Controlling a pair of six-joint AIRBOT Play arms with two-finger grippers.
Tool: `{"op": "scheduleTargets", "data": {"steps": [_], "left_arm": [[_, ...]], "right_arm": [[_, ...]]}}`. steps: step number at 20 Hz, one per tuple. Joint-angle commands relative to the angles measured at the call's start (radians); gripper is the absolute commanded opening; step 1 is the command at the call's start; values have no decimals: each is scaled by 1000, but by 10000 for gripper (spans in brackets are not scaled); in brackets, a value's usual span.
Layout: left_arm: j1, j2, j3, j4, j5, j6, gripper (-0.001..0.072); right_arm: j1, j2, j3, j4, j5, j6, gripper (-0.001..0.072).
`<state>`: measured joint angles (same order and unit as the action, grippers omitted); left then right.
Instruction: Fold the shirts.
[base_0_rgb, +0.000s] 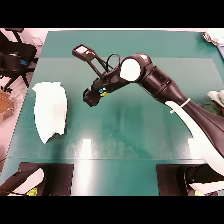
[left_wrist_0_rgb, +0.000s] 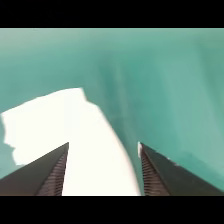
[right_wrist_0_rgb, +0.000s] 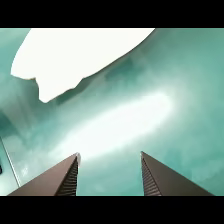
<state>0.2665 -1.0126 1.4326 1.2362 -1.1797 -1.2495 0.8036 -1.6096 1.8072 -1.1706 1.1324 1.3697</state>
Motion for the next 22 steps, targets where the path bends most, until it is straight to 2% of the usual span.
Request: {"op": "scheduleTargets", "data": {"steps": [1,4,6,7,8,9,14,17,22], "left_arm": [[199,14,5,114,1,-93,493],[269,13,5,208,-18,-227,493],[268,13,5,221,-38,-243,493],[268,13,5,218,-52,-243,493],[268,13,5,204,-63,-243,493],[268,13,5,192,-70,-243,493],[268,13,5,93,-78,-243,493],[268,13,5,35,-81,-243,493],[268,13,4,0,-91,-243,493]], "right_arm": [[40,-45,1,58,14,-43,445],[143,-111,1,95,-43,-161,447],[211,-155,1,88,-146,-218,455],[246,-173,1,36,-213,-219,522],[274,-192,1,-25,-276,-219,644],[298,-212,1,-68,-340,-221,702],[349,-314,1,-86,-547,-237,687],[360,-368,18,-79,-566,-234,687],[354,-519,207,-79,-549,-234,687]]}}
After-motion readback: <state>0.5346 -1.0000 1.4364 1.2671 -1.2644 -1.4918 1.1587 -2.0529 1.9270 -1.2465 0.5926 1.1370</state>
